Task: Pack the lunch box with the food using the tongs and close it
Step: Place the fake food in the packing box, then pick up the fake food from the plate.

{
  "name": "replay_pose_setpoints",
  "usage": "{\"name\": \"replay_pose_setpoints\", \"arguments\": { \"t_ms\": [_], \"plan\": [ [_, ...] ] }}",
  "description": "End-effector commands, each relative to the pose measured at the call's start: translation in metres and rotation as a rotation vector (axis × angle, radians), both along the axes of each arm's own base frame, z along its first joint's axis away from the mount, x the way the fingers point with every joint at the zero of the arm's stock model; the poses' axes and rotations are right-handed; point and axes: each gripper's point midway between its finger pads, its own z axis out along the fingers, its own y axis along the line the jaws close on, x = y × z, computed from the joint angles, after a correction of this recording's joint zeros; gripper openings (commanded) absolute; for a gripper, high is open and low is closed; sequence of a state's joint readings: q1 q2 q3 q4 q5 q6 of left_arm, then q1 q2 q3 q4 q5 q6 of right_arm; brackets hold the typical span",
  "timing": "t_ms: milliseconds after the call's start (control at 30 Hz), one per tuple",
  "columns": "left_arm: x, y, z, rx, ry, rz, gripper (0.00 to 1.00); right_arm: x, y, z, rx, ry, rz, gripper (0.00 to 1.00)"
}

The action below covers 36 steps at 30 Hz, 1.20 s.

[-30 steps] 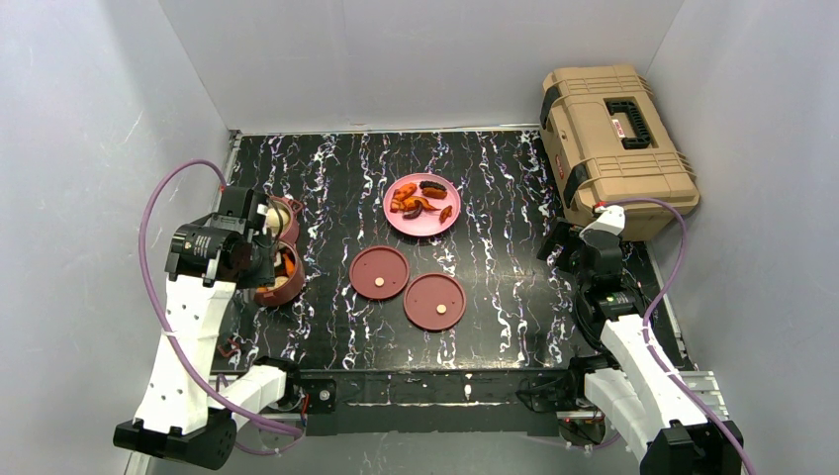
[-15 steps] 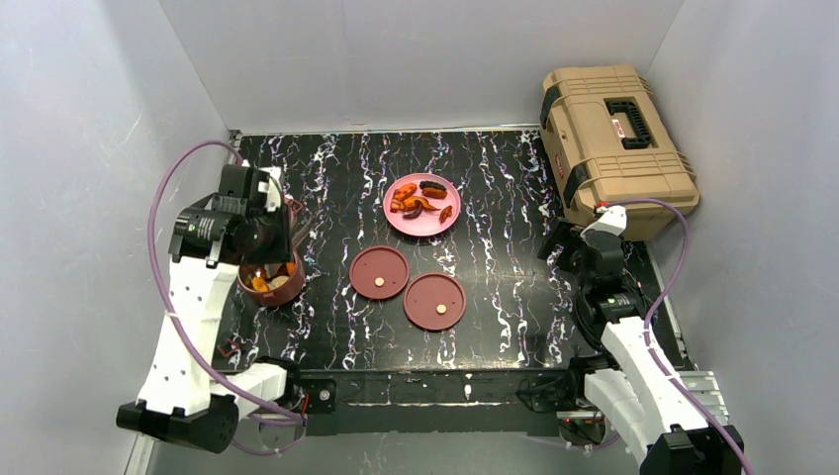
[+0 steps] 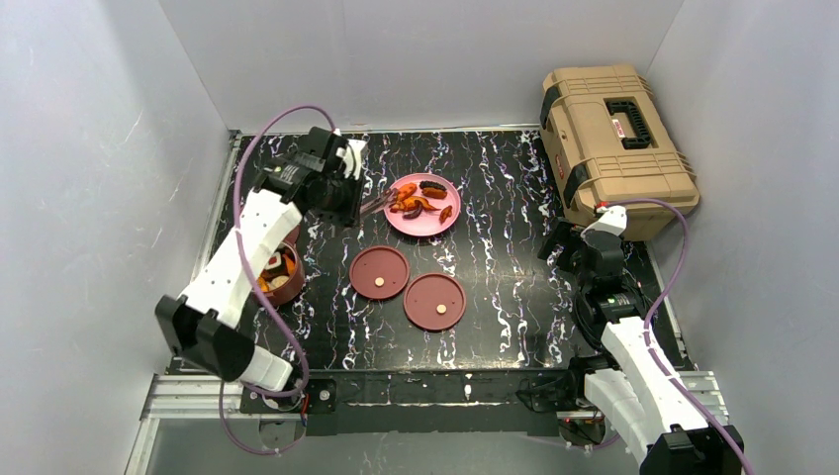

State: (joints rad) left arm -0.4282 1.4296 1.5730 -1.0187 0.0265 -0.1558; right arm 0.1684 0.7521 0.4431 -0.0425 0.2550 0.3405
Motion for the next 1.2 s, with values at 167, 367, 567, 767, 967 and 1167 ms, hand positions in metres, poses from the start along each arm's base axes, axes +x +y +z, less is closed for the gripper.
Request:
{"name": "replay_pose_setpoints", "arguments": {
  "t_ms": [167,367,567,767,967,1167],
  "plan": [
    [0.043,-0.015,-0.014,0.073,-0.032,0.003,0.25,0.008,-0.004,0.012,-0.013,-0.046,-0.021,1.00],
    [0.053,-0.022,-0.036,0.122,-0.034,0.010,0.25,0.009,-0.006,0.013,-0.022,-0.046,-0.026,1.00],
    [0.056,-0.026,-0.047,0.157,-0.052,0.010,0.26,0.006,-0.009,0.009,-0.043,-0.021,-0.036,1.00],
    [0.053,-0.022,-0.052,0.188,-0.064,0.019,0.27,0.006,-0.010,0.007,-0.047,-0.017,-0.042,1.00],
    [0.049,-0.022,-0.057,0.194,-0.057,0.023,0.29,0.007,-0.010,0.006,-0.045,-0.010,-0.039,1.00],
    [0.049,-0.029,-0.060,0.172,-0.043,0.006,0.30,0.006,-0.009,0.007,-0.042,-0.016,-0.037,1.00]
  ]
}}
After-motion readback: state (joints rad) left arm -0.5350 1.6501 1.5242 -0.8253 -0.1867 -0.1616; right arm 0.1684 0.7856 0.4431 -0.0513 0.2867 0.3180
